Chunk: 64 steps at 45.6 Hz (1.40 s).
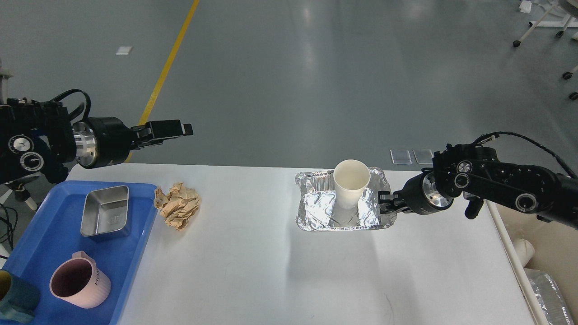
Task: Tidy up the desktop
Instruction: 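Move the left gripper to the crumpled tan cloth and grasp it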
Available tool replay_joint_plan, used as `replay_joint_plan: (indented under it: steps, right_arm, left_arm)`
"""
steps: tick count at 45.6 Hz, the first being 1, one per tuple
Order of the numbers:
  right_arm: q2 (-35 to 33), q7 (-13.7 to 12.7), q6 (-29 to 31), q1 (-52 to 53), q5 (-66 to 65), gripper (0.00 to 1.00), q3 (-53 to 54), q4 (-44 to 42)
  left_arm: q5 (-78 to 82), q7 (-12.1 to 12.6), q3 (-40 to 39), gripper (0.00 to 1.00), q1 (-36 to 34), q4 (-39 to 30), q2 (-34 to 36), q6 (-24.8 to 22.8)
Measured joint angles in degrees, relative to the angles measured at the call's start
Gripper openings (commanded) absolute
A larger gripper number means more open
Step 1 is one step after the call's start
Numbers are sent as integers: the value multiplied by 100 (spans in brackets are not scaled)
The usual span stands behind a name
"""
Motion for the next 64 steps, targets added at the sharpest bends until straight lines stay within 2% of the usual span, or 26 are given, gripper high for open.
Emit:
replay_joint_plan:
  steps: [10, 20, 26, 36, 43, 48, 58, 64]
  right_arm:
    - [-38, 0, -8, -8, 0, 0, 7, -3]
    - [-91, 0, -9, -11, 0, 0, 10, 12]
    - [-93, 0, -17, -11, 0, 0, 10, 11]
    - [-112, -2, -25, -11, 0, 0, 14, 6]
    - [-70, -2, -26, -11, 0, 0, 42, -4]
    - [-72, -2, -26, -8, 0, 0, 51, -5]
    - [-104, -2, -26, -6, -9, 0, 52, -1]
    - [-95, -2, -26, -17, -9, 0, 52, -5]
  left_arm:
    - [7, -20, -3, 92, 195, -424, 654, 124]
    - [25, -25, -3, 92, 558, -1094, 1223, 558]
    - [34, -34, 2, 92, 877, -1237, 1444, 952]
    - [35, -393, 6, 92, 1349, -1537, 1880, 1138]
    - [36, -684, 5, 92, 1523, -1562, 1951, 1305]
    - [36, -782, 4, 92, 1622, -1564, 1914, 1437]
    - [16, -726, 14, 92, 1670, -1506, 1822, 1514]
    - [-14, -620, 23, 92, 1709, -1205, 1677, 1618]
